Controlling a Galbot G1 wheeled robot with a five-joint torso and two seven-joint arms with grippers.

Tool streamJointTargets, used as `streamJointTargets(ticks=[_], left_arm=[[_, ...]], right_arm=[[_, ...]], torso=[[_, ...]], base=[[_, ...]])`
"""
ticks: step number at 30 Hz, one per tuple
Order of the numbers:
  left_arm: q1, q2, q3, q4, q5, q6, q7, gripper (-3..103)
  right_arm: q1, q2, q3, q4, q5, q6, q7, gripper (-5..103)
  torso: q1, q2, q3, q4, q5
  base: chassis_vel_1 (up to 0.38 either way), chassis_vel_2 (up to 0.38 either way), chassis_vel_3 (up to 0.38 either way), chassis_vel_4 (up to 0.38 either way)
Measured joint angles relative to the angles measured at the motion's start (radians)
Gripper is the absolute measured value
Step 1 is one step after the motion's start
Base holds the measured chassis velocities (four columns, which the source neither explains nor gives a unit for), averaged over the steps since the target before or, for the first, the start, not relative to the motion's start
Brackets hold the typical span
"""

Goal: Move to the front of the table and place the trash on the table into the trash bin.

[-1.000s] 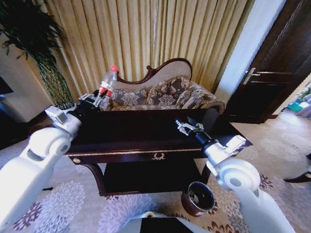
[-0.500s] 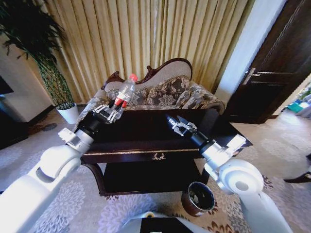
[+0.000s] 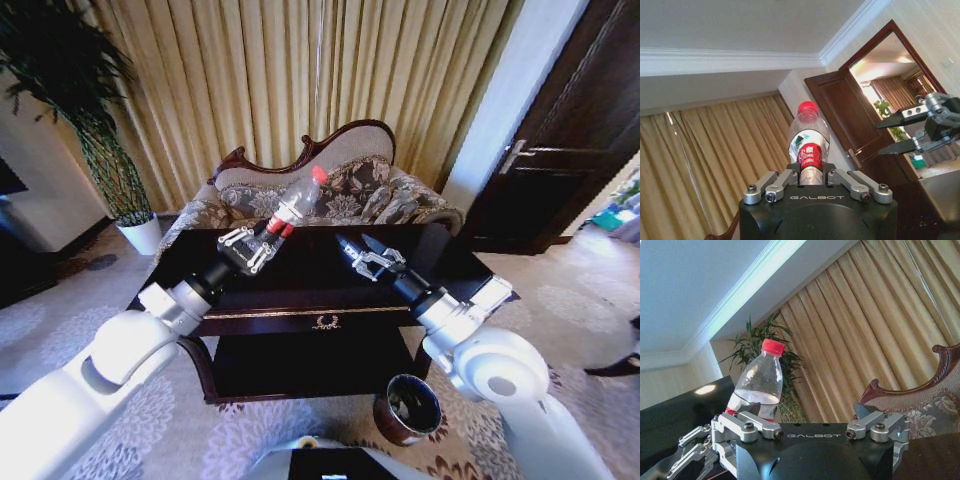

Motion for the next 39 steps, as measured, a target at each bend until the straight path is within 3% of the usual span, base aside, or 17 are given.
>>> streamJointTargets(ticks=[39], left_arm=[[0.000,0.018,0.081,-0.064,0.007,0.042,0.009,20]], right_arm=[[0.004,0.005,-0.024,-0.002,-0.039,0.000,-0.025,100]], torso=[[0.000,0.000,0.000,-0.0001,0.0000]], base=[[0.000,0.000,0.000,0.000]])
